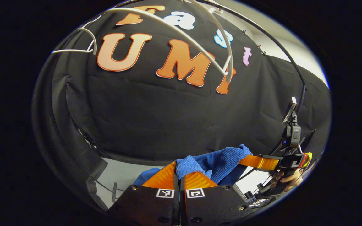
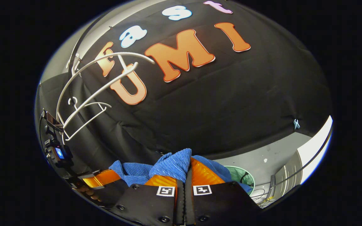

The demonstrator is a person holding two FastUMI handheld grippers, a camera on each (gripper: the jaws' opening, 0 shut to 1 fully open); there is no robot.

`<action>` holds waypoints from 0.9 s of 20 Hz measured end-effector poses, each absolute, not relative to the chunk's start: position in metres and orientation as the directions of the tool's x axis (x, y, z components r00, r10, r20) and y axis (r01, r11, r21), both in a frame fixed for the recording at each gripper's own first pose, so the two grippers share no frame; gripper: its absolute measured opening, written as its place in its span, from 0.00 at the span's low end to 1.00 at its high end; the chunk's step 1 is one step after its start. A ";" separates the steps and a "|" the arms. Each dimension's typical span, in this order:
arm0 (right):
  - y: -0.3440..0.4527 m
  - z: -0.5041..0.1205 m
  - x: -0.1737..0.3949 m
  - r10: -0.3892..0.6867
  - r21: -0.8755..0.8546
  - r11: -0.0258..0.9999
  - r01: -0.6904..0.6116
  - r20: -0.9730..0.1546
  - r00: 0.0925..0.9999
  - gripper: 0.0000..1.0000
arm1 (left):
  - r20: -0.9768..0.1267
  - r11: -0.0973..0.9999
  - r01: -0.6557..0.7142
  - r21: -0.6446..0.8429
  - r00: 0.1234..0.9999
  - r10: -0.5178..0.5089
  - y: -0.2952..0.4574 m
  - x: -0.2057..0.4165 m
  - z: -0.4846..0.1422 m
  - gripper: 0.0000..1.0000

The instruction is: Grasp the clothes on the hanger with both hands and then place them into the laundry hamper below.

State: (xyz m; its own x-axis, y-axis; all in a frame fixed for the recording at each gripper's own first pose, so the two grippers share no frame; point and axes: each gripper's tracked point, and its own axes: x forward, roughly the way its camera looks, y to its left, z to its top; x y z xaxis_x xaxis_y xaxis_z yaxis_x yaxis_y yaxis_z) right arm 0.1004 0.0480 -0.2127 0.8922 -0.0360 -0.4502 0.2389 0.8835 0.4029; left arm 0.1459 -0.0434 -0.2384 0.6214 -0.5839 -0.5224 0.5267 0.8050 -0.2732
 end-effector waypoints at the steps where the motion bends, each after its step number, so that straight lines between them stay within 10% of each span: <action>1: 0.045 -0.221 0.100 -0.042 0.399 0.882 0.251 -0.464 0.885 0.08 | -0.541 0.811 0.517 -0.273 0.615 -0.574 -0.044 0.147 -0.248 0.01; 18: 0.019 -0.348 0.110 -0.069 0.292 0.886 0.361 -0.687 0.723 0.08 | -0.781 0.855 0.461 -0.238 0.433 -0.450 -0.040 0.161 -0.393 0.01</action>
State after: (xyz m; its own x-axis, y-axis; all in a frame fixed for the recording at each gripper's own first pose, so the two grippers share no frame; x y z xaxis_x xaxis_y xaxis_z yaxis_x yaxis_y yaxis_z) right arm 0.1103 0.0190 -0.3481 0.7235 -0.0688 -0.6869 0.3613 0.8856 0.2919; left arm 0.1606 -0.0395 -0.3928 0.4333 -0.4503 -0.7807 0.4605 0.8552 -0.2377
